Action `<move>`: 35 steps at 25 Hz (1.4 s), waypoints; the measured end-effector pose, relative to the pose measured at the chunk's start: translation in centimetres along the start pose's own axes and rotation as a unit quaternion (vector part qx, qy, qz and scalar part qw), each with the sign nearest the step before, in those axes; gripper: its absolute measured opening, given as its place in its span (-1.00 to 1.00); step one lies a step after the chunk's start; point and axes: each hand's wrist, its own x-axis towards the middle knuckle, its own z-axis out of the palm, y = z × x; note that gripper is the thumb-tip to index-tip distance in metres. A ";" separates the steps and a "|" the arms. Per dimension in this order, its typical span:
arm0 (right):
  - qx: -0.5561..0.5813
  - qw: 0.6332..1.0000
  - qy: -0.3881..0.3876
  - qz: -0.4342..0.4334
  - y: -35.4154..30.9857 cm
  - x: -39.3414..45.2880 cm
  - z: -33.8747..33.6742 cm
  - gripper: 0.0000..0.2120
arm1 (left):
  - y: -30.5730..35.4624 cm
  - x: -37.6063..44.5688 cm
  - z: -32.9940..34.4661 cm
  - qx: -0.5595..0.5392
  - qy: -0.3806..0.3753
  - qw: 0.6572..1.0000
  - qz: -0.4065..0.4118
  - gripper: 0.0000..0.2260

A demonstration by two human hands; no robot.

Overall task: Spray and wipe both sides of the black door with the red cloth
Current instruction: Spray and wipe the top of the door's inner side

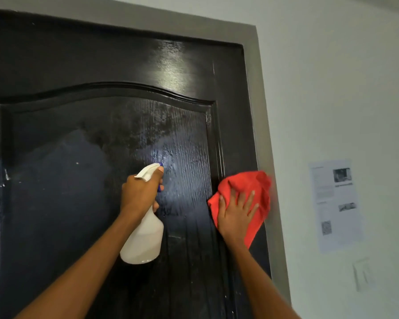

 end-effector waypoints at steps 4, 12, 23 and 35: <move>0.063 0.970 -0.142 0.186 5.2 -13.8 1.9 -0.05 | -2.7 -3.2 1.7 0.005 -0.010 1.000 -0.022 -0.66; 0.105 0.985 -0.070 0.119 -4.9 2.2 -2.2 -0.48 | -3.1 -4.4 1.9 0.014 -0.011 0.999 -0.036 -0.64; 0.023 0.995 -0.083 0.051 2.0 -6.0 1.1 -0.39 | -4.0 -3.9 0.9 0.035 0.012 0.999 -0.034 -0.64; 0.095 0.988 -0.009 -0.123 -18.5 10.5 -3.7 -0.42 | -0.7 -2.3 -6.4 0.036 0.097 0.995 0.003 -0.67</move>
